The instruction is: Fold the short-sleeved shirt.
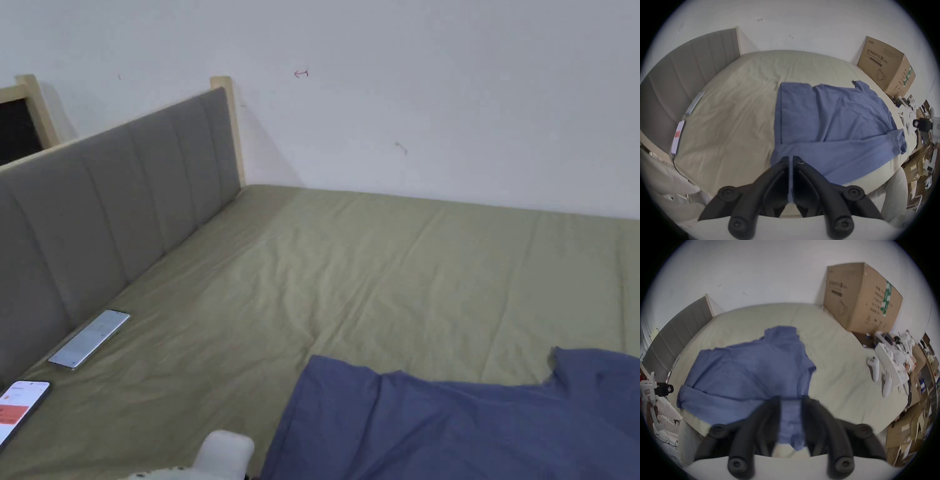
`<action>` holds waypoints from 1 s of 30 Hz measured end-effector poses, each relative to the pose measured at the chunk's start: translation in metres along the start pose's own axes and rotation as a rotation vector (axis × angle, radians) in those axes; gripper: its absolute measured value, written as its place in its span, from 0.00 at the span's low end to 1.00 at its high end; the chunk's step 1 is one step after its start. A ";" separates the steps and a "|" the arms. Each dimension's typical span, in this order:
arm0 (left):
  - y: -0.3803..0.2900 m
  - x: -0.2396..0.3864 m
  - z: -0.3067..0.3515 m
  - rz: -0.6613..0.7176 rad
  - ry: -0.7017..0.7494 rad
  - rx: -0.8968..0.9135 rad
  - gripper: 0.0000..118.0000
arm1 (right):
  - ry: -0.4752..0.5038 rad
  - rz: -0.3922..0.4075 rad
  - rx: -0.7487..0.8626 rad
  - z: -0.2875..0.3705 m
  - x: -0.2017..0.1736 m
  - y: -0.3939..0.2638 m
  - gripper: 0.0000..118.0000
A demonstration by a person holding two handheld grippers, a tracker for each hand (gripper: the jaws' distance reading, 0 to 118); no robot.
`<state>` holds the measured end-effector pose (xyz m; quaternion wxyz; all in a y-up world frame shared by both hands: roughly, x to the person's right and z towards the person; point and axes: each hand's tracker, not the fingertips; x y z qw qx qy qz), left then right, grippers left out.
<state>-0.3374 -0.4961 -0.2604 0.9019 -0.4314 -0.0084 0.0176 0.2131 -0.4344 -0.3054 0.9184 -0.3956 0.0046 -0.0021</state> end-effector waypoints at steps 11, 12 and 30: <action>0.058 0.017 -0.041 -0.014 -0.042 0.043 0.00 | 0.117 -0.101 -0.047 -0.073 0.004 0.048 0.00; 0.061 0.017 -0.046 -0.012 -0.043 0.041 0.00 | 0.122 -0.114 -0.057 -0.084 0.009 0.056 0.00; 0.085 0.013 -0.109 -0.008 -0.017 -0.028 0.00 | -0.002 -0.158 -0.319 -0.316 0.050 0.134 0.74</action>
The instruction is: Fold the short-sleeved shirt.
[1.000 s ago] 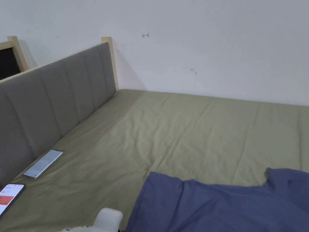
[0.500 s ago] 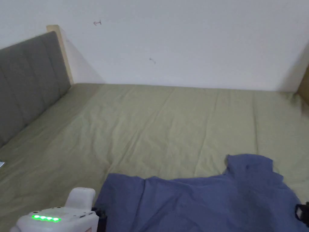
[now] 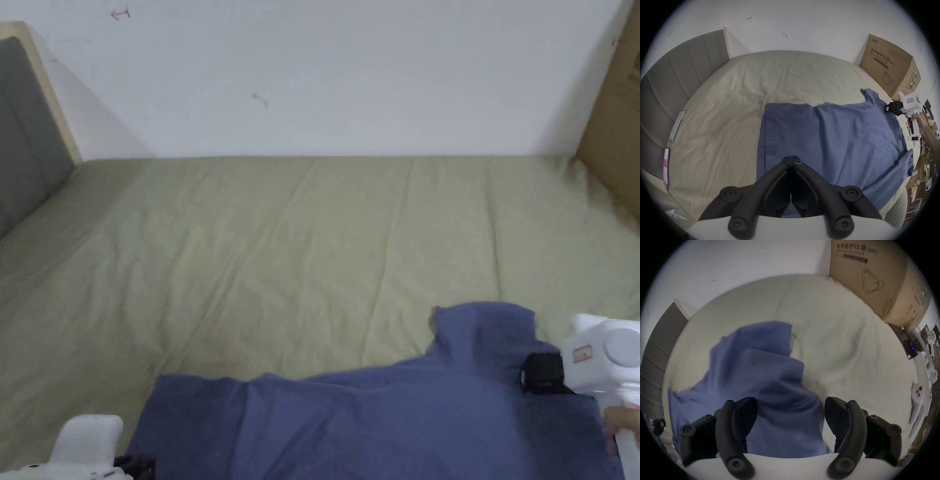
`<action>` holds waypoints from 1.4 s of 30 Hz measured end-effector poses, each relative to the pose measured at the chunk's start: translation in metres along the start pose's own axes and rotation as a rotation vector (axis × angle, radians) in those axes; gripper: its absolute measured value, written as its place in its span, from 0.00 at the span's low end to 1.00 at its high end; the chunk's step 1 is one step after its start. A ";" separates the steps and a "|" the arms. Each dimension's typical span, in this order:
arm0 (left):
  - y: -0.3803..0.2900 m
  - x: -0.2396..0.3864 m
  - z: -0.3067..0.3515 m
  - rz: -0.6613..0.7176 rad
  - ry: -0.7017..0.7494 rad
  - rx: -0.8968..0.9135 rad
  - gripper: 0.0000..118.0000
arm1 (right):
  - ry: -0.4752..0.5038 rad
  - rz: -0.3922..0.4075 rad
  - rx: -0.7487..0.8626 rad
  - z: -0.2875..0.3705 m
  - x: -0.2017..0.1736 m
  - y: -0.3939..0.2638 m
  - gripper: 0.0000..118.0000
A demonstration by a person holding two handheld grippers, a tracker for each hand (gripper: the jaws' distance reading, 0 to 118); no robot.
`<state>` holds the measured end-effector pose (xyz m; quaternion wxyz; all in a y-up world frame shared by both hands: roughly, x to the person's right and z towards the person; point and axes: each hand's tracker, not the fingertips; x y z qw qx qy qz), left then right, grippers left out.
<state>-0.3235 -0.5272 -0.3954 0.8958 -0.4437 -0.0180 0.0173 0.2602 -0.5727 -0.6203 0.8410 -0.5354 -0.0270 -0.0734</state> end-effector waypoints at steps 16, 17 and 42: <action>0.075 -0.020 -0.088 0.105 0.020 -0.013 0.72 | -0.028 0.139 0.027 0.020 -0.025 0.002 0.05; 0.082 -0.020 -0.100 0.110 0.028 -0.016 0.72 | -0.020 0.123 0.026 0.020 -0.023 0.003 0.05; 0.092 -0.016 -0.011 -0.071 0.006 0.060 0.03 | 0.102 0.073 0.144 0.153 0.004 -0.040 0.05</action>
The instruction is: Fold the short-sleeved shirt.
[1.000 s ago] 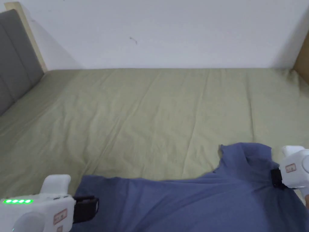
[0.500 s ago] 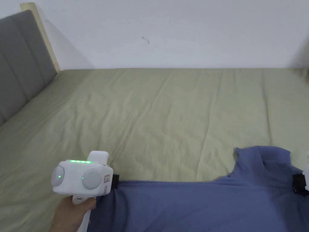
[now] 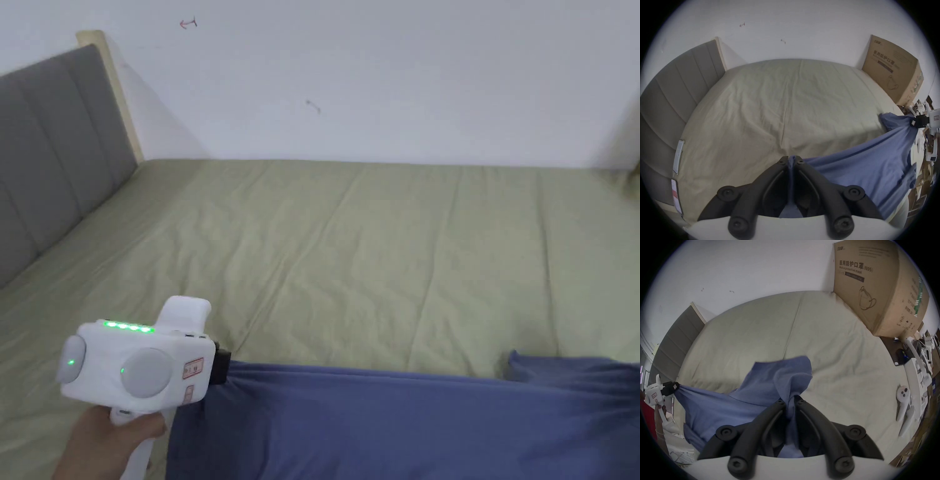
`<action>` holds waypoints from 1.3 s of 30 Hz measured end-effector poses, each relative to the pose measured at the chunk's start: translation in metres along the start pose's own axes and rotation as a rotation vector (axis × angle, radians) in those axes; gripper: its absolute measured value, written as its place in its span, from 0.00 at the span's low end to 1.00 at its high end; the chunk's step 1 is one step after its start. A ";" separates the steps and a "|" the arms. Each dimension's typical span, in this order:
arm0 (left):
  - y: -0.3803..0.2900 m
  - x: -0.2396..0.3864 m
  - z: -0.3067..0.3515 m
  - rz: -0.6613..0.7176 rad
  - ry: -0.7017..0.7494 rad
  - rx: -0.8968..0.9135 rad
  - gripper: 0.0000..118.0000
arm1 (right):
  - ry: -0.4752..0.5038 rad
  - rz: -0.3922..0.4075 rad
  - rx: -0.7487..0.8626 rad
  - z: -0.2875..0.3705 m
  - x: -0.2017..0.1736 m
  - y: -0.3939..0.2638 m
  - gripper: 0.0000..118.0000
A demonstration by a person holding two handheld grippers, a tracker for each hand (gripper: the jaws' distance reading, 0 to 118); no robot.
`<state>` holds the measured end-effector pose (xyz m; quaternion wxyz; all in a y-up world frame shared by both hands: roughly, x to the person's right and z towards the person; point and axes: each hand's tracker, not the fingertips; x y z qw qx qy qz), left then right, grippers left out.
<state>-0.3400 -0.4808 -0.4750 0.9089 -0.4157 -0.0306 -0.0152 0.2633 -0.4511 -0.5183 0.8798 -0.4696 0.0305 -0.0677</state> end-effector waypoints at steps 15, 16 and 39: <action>-0.173 0.010 0.099 0.017 -0.040 -0.141 0.03 | 0.014 -0.033 -0.163 0.055 0.031 -0.197 0.05; -0.183 0.011 0.097 0.031 -0.040 -0.165 0.03 | -0.002 -0.041 -0.180 0.053 0.029 -0.207 0.05; -0.224 -0.015 0.144 0.280 -0.133 -0.043 0.01 | 0.127 0.117 0.287 0.101 -0.145 -0.208 0.00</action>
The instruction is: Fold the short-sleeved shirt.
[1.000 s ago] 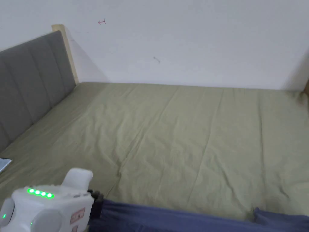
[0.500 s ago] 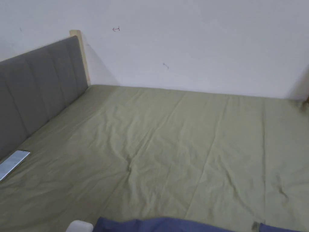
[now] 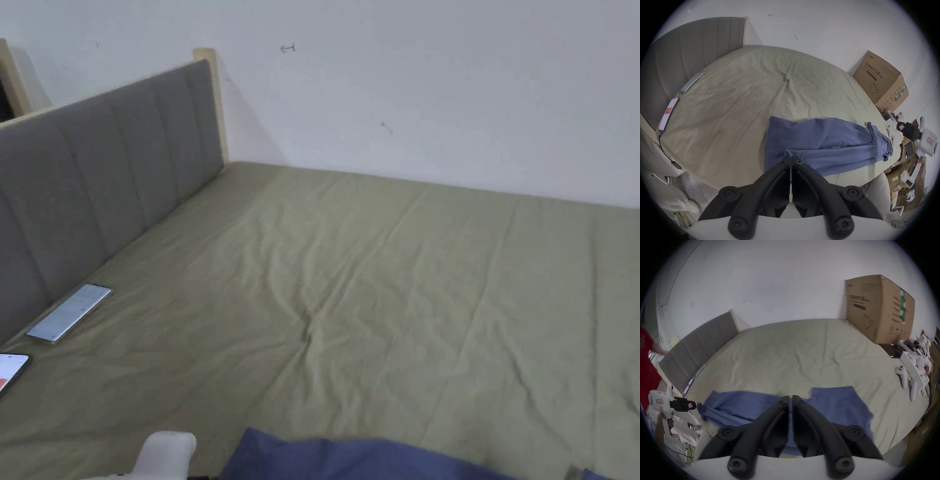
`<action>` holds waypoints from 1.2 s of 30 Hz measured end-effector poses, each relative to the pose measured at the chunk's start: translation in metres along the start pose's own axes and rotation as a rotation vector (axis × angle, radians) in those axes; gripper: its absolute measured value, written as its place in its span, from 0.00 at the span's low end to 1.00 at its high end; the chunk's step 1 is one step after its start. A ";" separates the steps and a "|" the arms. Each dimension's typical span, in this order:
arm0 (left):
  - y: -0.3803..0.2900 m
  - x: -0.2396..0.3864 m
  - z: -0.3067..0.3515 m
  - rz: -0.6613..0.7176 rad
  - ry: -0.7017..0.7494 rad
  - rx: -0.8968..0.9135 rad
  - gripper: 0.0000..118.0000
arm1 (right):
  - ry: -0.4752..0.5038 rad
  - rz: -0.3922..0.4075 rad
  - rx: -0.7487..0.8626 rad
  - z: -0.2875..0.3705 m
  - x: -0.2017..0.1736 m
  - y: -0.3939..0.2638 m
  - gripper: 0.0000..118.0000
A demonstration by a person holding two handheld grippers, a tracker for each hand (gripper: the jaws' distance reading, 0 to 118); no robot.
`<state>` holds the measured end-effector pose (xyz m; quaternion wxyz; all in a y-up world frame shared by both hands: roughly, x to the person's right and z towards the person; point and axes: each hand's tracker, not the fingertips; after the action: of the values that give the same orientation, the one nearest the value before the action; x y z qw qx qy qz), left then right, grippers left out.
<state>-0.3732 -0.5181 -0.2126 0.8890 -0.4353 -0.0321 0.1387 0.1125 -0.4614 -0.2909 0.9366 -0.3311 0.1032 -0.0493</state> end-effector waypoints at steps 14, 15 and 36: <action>-0.012 -0.053 -0.054 0.395 -0.207 -0.018 0.88 | 0.149 0.077 -0.109 -0.046 -0.065 -0.003 0.00; -0.016 -0.057 -0.065 0.448 -0.257 -0.044 0.88 | 0.152 0.080 -0.116 -0.048 -0.066 -0.003 0.00; -0.005 -0.029 -0.078 0.357 -0.229 -0.011 0.06 | 0.130 0.015 -0.168 -0.048 -0.054 -0.004 0.00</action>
<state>-0.3866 -0.5886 -0.2549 0.8384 -0.4204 -0.0562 0.3422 0.0494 -0.4852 -0.3158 0.8972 -0.4039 0.1698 -0.0550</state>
